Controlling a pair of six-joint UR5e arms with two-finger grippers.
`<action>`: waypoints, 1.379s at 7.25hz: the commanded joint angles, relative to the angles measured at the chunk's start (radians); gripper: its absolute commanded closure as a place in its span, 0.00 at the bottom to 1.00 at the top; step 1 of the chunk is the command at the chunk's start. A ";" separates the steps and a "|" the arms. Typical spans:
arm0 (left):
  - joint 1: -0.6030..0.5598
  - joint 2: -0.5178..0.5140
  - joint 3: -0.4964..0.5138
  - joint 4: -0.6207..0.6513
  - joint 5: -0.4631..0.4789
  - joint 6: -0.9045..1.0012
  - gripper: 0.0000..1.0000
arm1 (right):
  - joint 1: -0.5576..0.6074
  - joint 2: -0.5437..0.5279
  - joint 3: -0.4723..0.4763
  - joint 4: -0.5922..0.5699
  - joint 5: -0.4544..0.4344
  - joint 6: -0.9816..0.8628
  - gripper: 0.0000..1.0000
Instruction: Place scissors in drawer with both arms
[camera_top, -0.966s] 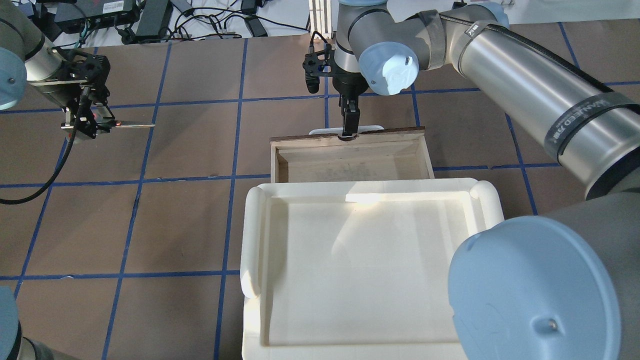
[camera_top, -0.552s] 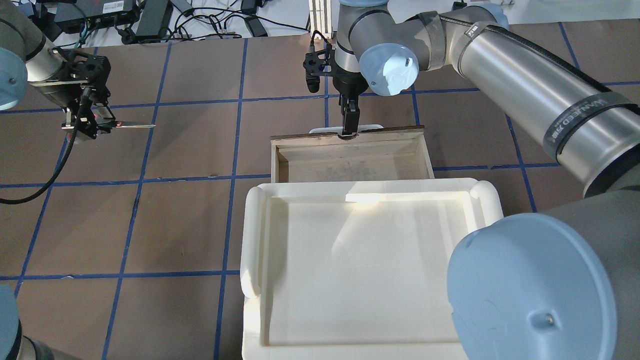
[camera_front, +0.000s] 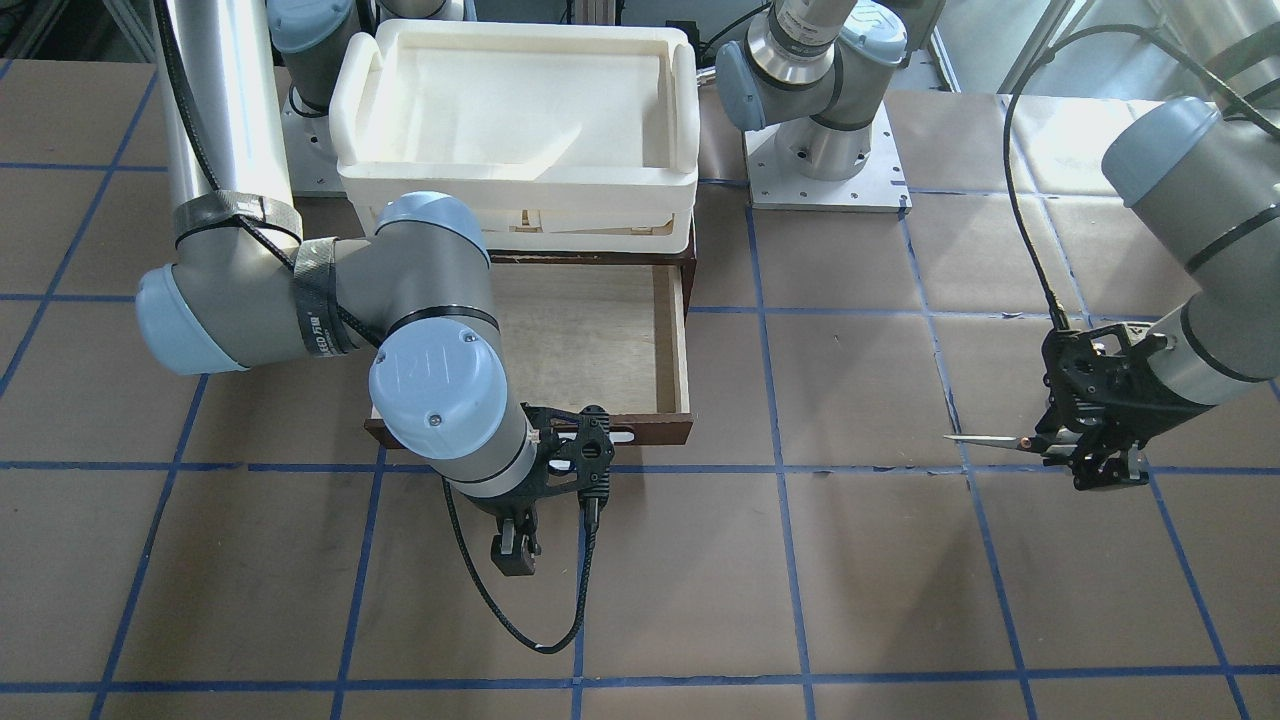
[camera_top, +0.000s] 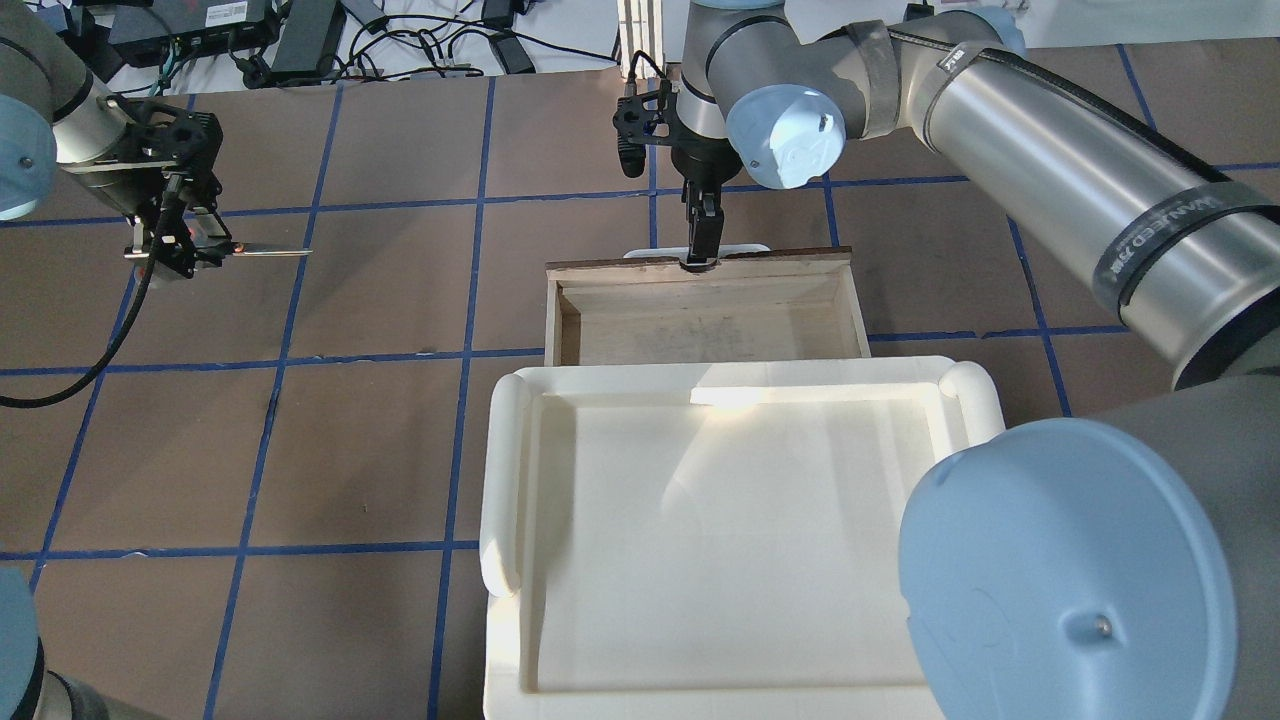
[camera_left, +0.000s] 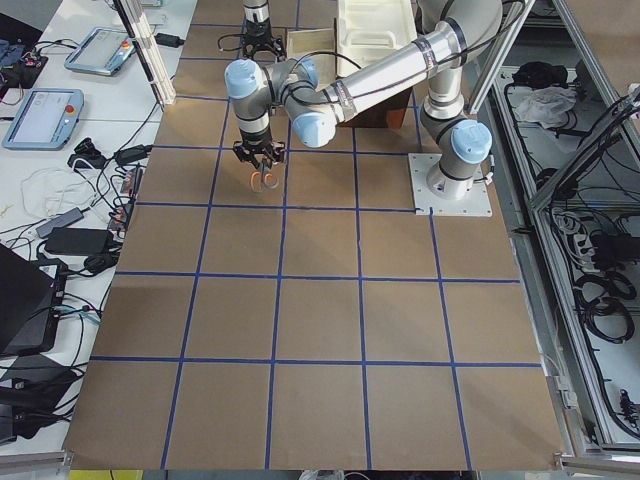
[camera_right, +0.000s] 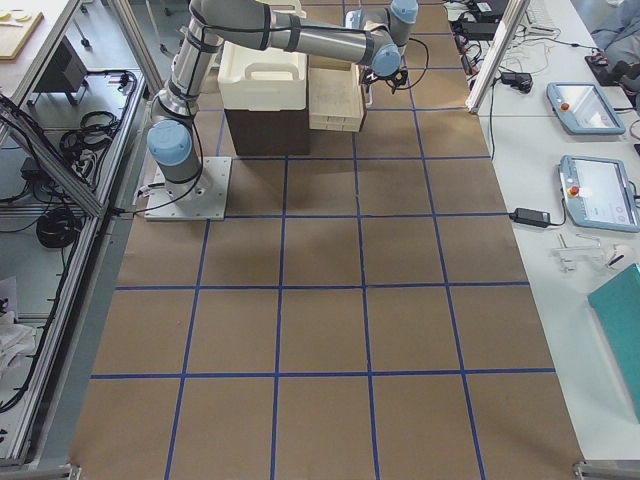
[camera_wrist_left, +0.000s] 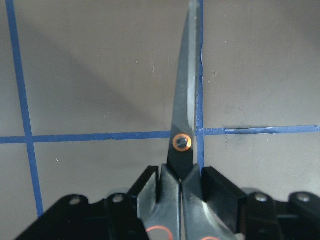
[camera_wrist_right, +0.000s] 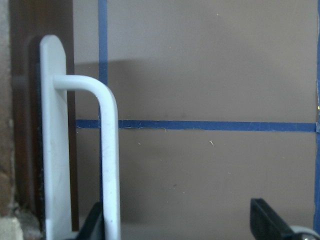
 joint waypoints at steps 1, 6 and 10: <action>0.000 0.000 0.002 0.000 -0.004 0.000 1.00 | -0.001 -0.005 0.000 0.001 0.008 0.007 0.00; -0.132 0.035 0.005 -0.003 -0.001 -0.088 1.00 | -0.087 -0.158 -0.002 0.132 0.074 0.034 0.00; -0.337 0.053 0.007 0.000 -0.007 -0.243 1.00 | -0.240 -0.297 0.012 0.322 0.051 0.098 0.00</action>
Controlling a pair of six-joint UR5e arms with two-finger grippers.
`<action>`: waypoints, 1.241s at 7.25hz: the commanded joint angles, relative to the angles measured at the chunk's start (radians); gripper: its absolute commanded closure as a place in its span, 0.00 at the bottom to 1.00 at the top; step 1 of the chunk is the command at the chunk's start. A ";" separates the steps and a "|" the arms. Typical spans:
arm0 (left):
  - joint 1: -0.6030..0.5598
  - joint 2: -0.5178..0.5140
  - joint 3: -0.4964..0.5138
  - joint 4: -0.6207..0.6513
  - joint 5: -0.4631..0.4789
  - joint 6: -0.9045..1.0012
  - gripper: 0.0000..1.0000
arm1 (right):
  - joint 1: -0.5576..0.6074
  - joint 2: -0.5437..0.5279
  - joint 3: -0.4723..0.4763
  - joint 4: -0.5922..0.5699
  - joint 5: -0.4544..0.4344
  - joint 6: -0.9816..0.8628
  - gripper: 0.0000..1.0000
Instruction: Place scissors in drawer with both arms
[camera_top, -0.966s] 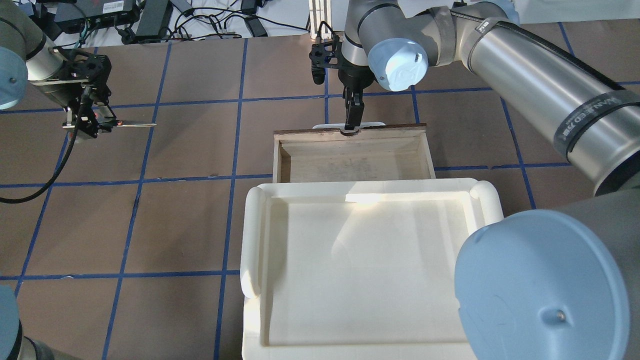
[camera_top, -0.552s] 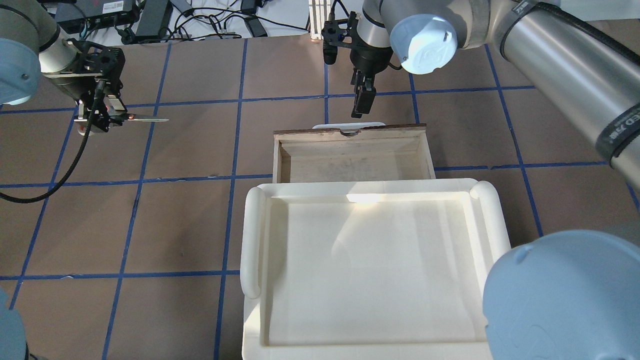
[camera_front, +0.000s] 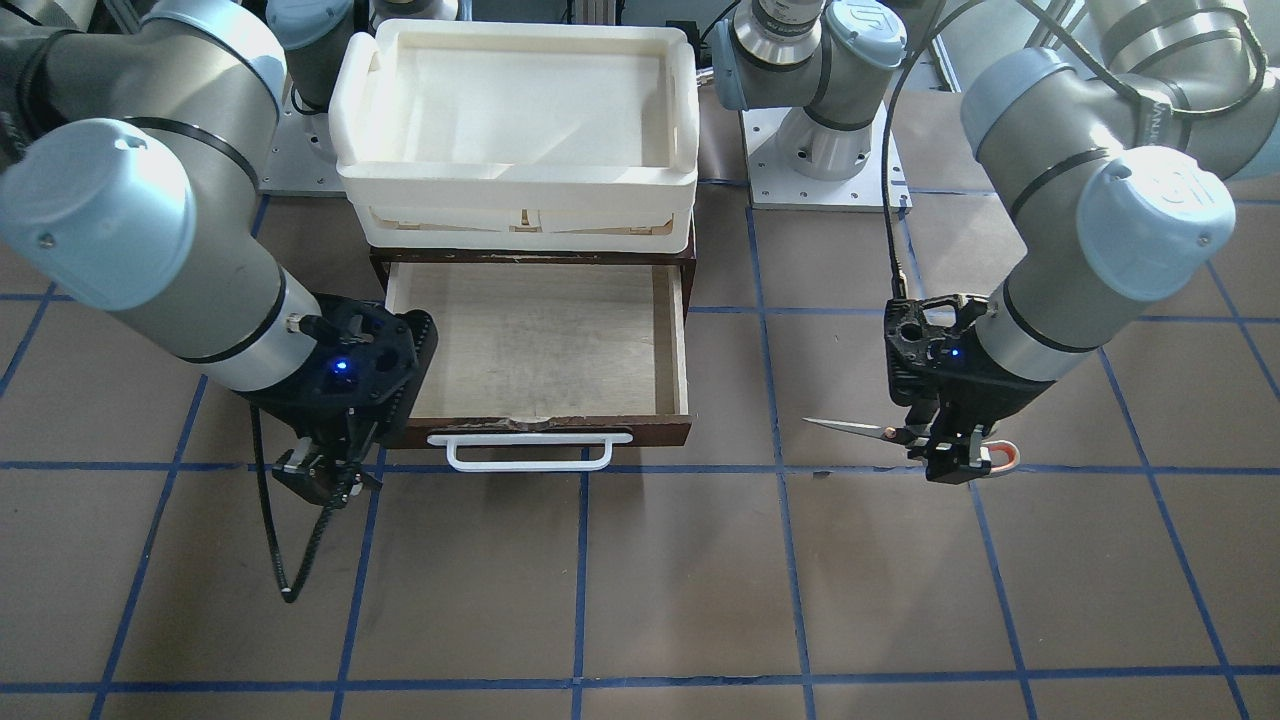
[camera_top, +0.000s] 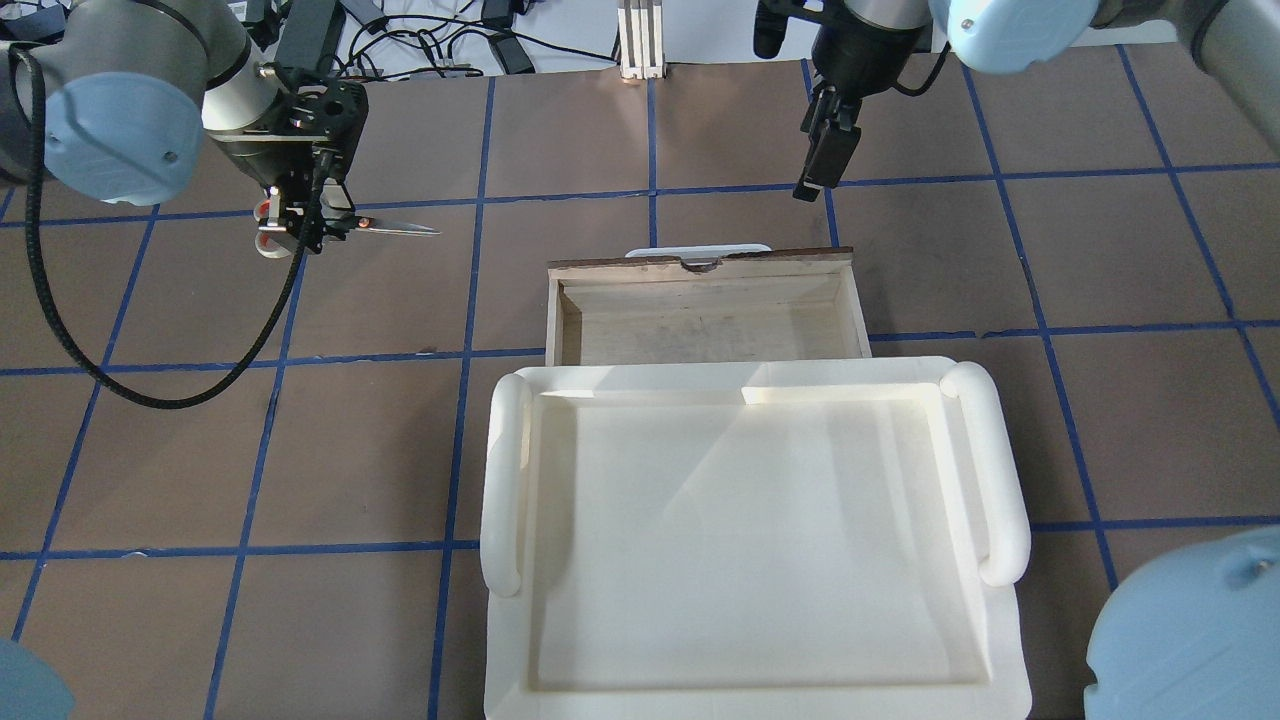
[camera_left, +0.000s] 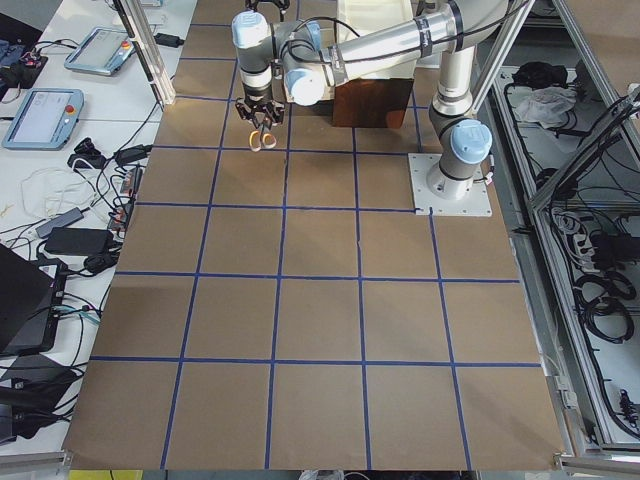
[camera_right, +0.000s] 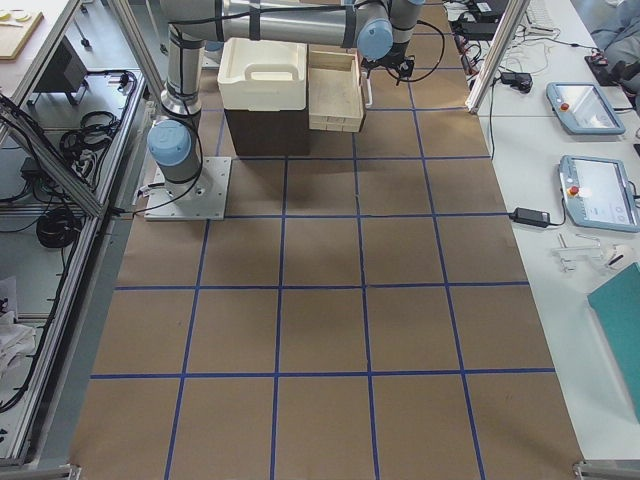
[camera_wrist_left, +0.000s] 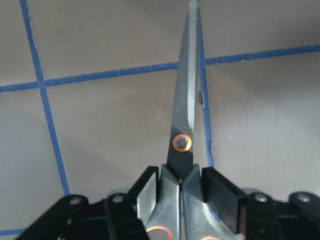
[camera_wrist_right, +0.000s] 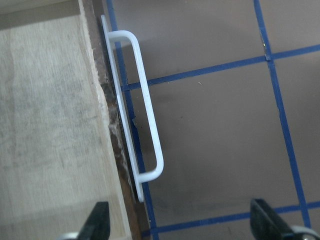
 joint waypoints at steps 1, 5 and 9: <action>-0.132 0.020 0.000 0.000 0.001 -0.117 1.00 | -0.033 -0.072 0.008 0.070 -0.043 0.196 0.00; -0.328 0.030 -0.015 -0.002 0.011 -0.303 1.00 | -0.030 -0.120 0.013 0.078 -0.115 0.572 0.00; -0.445 0.008 -0.018 0.010 -0.018 -0.375 1.00 | -0.030 -0.148 0.022 0.083 -0.140 0.890 0.00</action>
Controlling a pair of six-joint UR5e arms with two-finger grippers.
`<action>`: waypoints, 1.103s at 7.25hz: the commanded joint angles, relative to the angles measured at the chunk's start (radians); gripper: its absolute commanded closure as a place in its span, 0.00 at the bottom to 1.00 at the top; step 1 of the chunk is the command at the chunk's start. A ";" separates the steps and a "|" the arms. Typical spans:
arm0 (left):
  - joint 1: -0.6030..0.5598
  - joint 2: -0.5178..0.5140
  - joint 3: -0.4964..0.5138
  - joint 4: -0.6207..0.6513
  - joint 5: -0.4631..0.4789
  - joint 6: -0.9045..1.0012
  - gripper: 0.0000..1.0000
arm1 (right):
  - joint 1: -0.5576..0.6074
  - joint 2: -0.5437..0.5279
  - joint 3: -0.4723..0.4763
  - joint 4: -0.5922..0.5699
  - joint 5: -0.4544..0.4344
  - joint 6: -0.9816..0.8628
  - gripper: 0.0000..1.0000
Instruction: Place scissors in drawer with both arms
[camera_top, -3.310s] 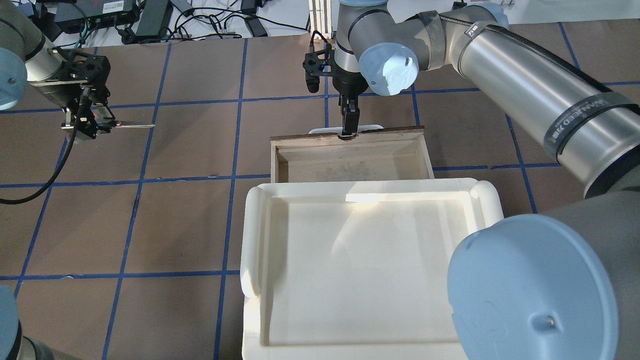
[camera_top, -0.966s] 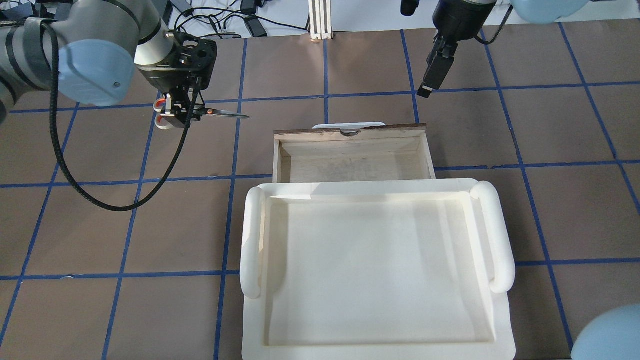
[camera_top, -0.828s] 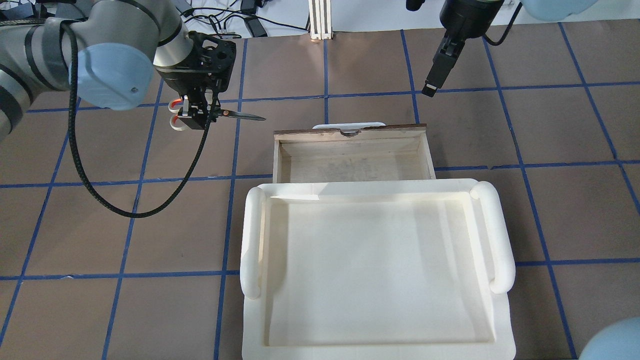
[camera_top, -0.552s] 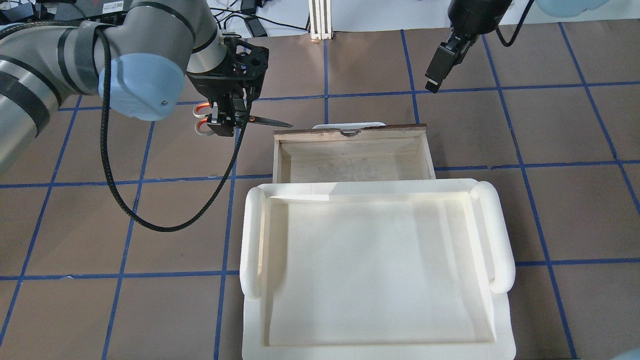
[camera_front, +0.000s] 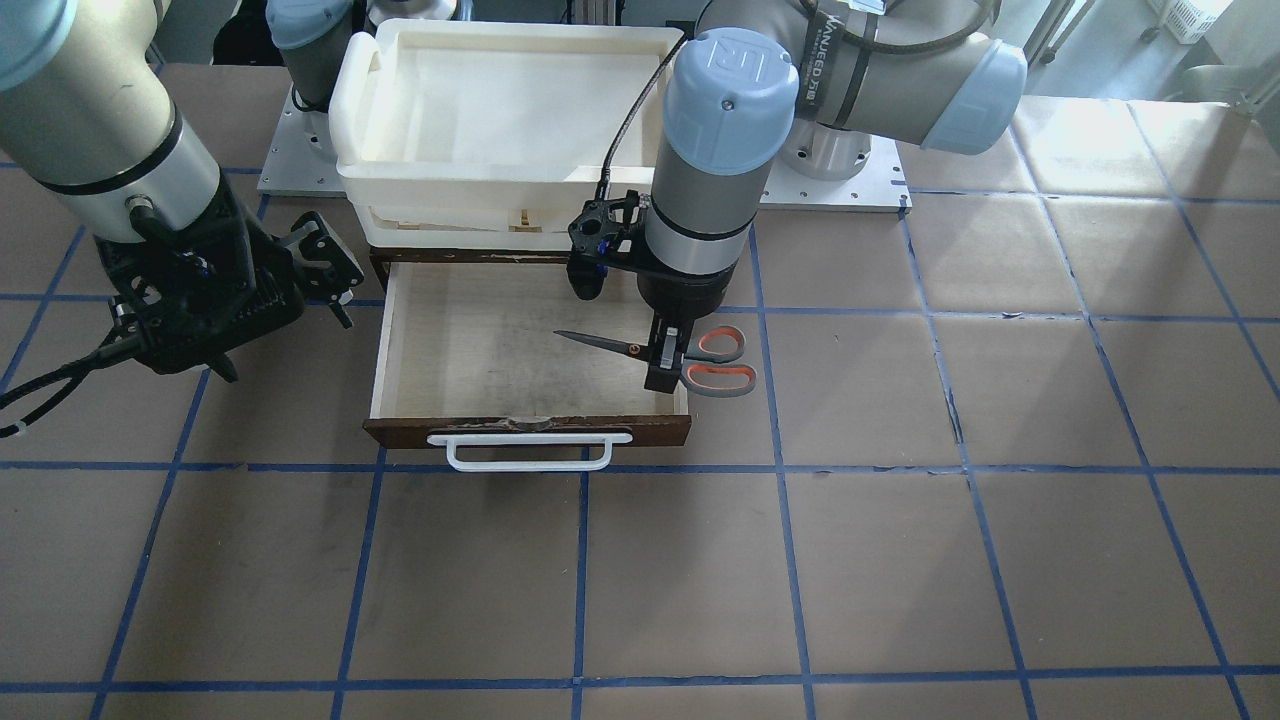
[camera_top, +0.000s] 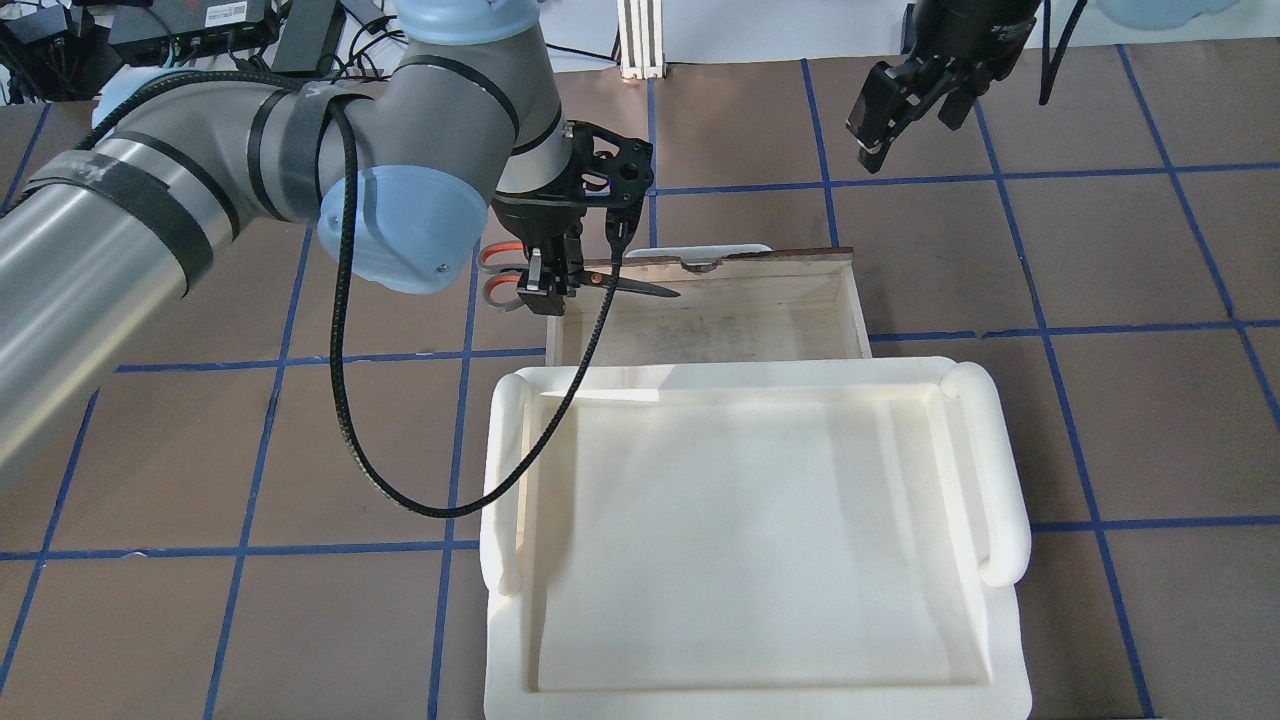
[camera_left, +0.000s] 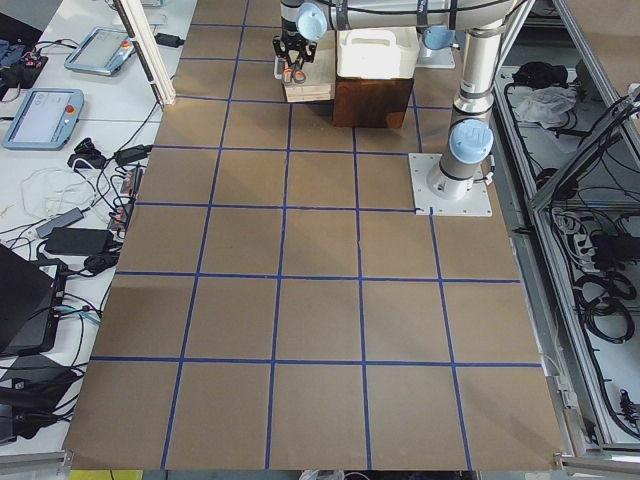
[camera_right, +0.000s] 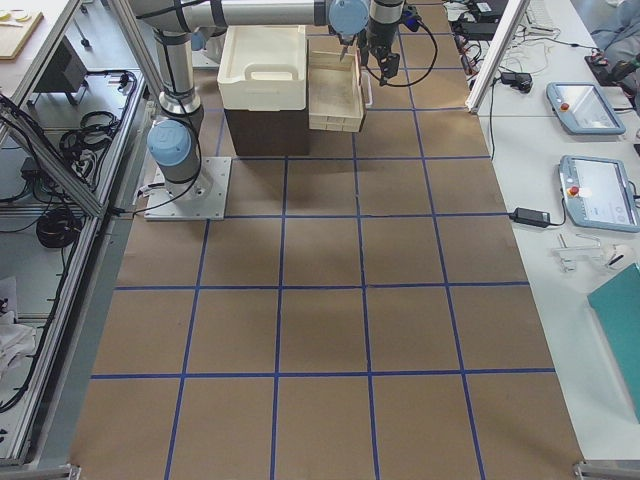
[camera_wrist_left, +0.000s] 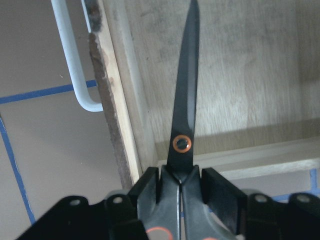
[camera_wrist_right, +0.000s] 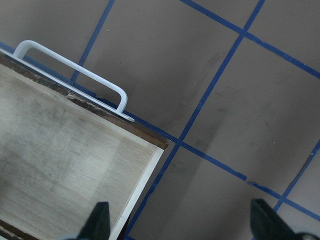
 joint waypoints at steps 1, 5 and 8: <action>-0.071 -0.012 -0.002 0.005 -0.007 -0.041 1.00 | 0.000 -0.022 0.024 -0.001 0.007 0.169 0.00; -0.093 -0.046 -0.011 0.018 -0.010 -0.025 1.00 | 0.000 -0.054 0.058 -0.006 0.013 0.287 0.00; -0.111 -0.069 -0.011 0.045 -0.034 -0.022 1.00 | 0.000 -0.078 0.078 0.002 -0.005 0.399 0.00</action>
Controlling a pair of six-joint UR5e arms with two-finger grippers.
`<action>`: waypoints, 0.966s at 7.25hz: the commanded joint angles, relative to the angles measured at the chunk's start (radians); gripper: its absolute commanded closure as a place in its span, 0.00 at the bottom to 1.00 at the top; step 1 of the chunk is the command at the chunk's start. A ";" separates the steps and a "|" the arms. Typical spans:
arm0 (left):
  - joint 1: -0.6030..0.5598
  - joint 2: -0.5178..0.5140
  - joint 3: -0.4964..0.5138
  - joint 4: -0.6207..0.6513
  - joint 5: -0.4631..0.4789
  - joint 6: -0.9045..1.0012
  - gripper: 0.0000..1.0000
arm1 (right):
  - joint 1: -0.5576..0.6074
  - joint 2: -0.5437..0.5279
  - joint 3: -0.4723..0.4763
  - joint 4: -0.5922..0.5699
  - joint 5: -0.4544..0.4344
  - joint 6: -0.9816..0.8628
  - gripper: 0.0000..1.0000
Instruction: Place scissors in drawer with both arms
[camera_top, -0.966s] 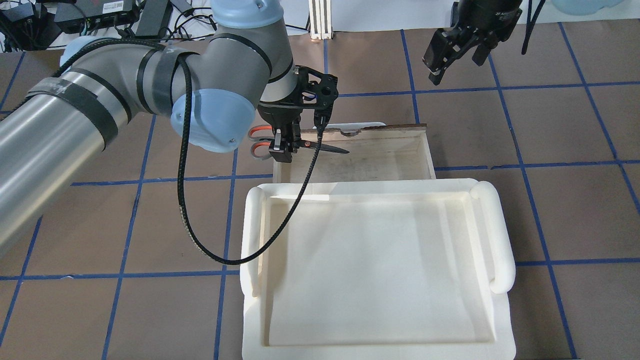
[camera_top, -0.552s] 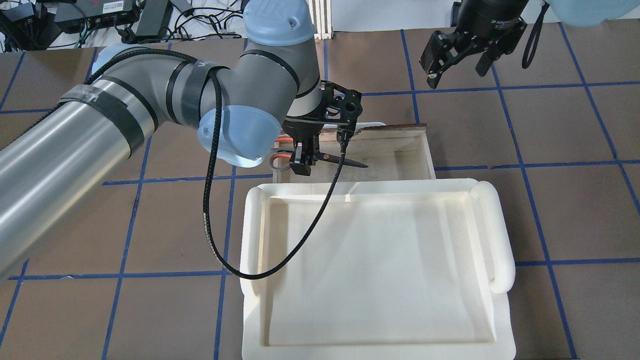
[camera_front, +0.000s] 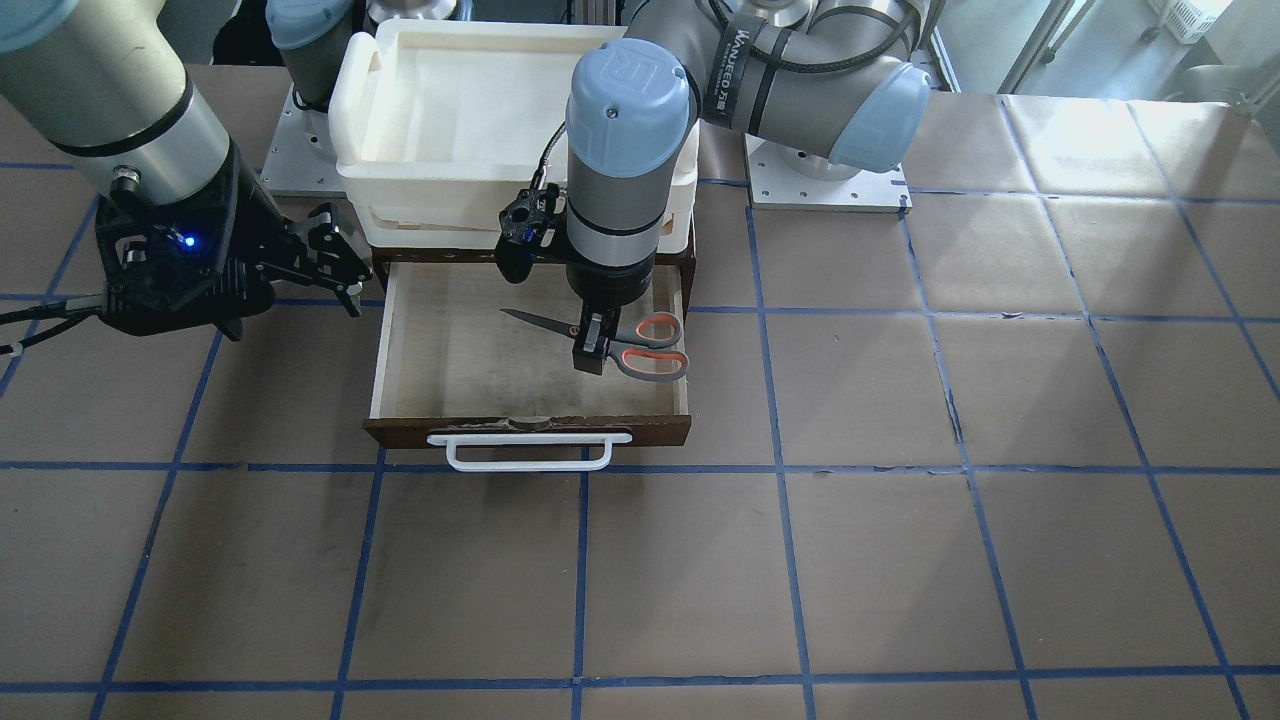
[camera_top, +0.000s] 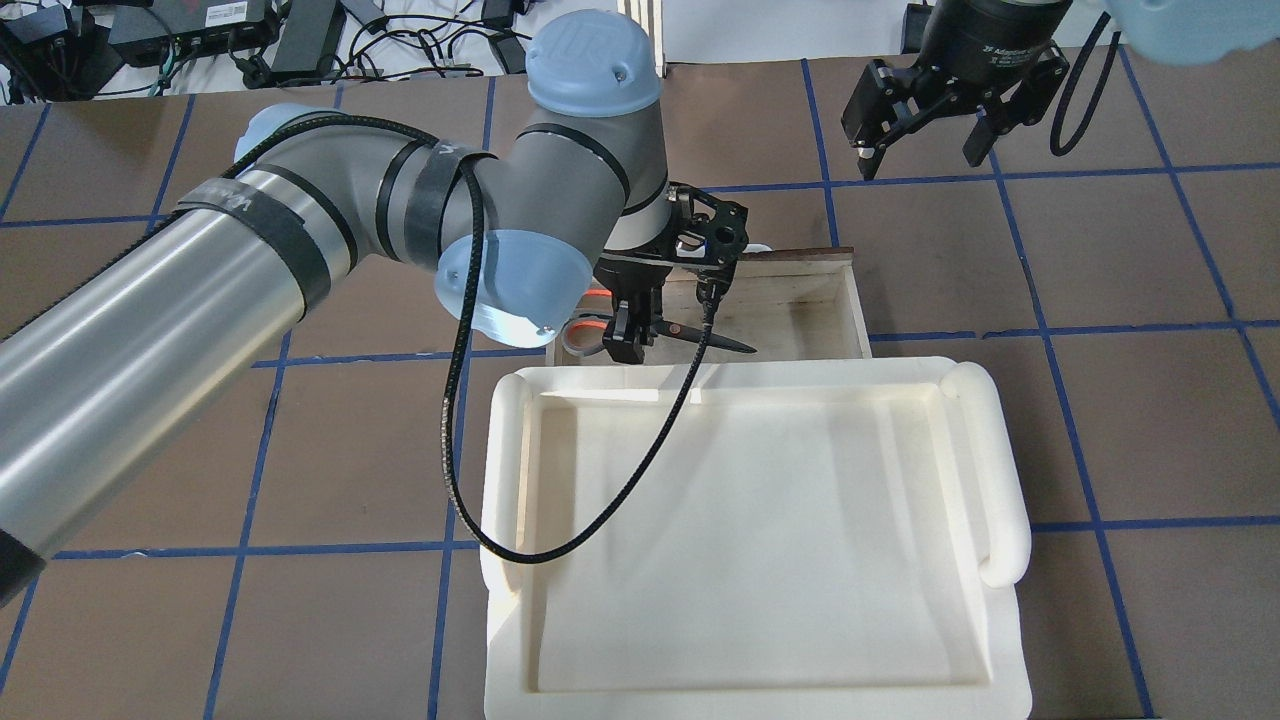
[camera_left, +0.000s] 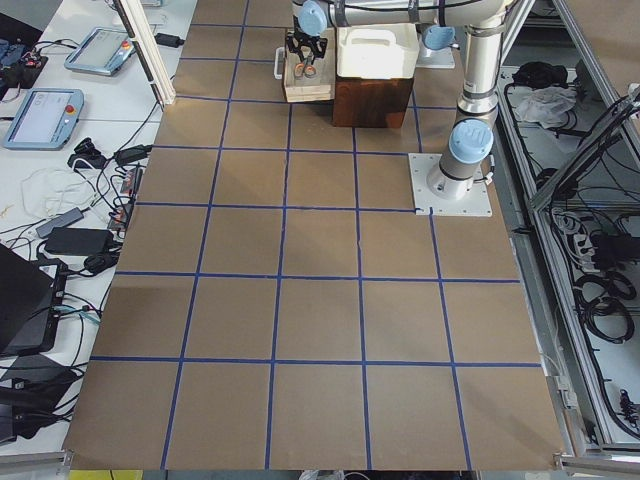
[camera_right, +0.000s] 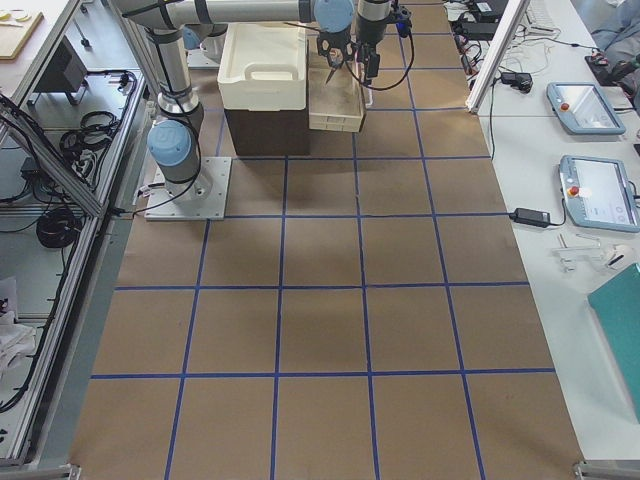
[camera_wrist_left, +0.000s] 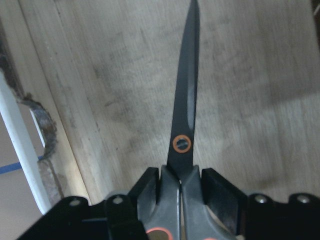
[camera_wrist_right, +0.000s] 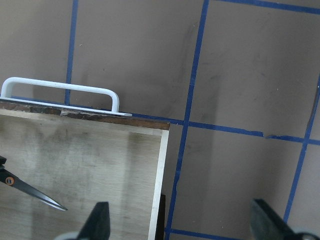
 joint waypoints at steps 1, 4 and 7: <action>-0.009 -0.018 0.000 0.011 -0.004 0.003 1.00 | 0.000 -0.013 0.014 0.005 -0.003 0.038 0.00; -0.009 -0.025 0.000 0.012 -0.002 -0.004 0.31 | 0.000 -0.016 0.015 0.012 -0.007 0.039 0.00; -0.009 0.000 0.003 0.011 -0.001 -0.104 0.16 | -0.012 -0.035 0.011 -0.001 -0.117 0.019 0.00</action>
